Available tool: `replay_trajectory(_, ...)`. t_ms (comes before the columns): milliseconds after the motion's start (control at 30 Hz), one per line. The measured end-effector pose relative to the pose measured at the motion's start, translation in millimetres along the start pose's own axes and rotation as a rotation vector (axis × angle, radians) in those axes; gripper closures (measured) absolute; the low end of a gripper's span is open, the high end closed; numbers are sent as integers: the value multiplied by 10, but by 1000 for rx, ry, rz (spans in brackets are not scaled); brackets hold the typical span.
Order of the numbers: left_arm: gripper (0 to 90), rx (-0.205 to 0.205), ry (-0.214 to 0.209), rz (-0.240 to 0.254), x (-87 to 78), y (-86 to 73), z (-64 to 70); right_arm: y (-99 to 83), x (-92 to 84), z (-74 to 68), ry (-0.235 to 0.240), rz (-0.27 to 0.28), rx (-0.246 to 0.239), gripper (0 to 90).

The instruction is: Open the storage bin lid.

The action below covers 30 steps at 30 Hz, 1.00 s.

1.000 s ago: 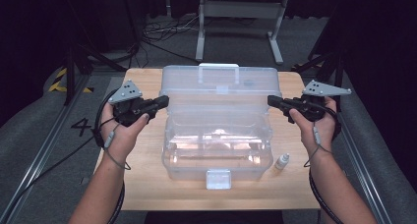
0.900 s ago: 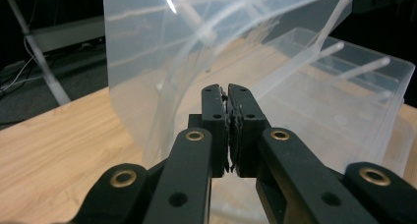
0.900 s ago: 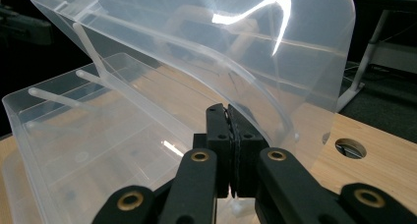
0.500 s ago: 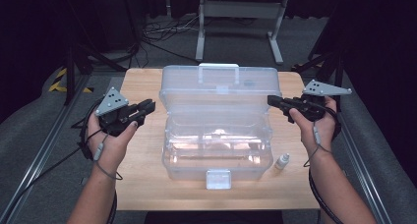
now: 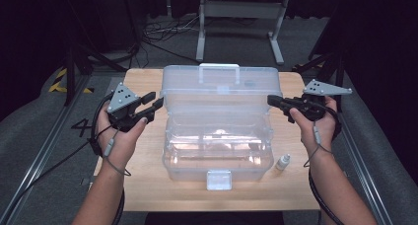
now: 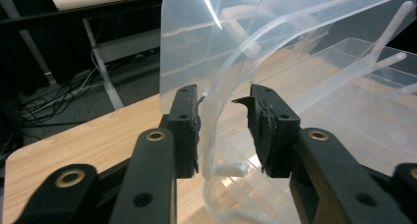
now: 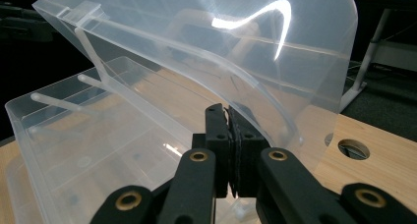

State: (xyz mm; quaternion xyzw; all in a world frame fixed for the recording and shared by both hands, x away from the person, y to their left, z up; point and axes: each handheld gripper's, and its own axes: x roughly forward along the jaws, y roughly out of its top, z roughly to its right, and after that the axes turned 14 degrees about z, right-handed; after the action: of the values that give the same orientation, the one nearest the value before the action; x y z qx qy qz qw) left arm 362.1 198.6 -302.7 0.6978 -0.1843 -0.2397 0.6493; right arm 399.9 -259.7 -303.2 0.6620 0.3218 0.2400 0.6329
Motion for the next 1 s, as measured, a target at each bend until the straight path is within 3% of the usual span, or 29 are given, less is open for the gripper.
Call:
replay_trajectory(100,569,-9,5,7,56,9,-23,0,5,0,3,-1,-1,881)
replay_trajectory(233,542,-2,5,7,121,16,-49,0,16,-4,6,0,-4,878)
replay_trajectory(567,563,-29,-20,28,241,32,-34,7,35,-20,9,0,1,865)
replay_trajectory(767,555,5,11,20,284,57,8,7,35,-19,11,2,5,853)
replay_trajectory(1000,475,-16,10,42,334,56,8,4,39,-26,13,3,11,827)
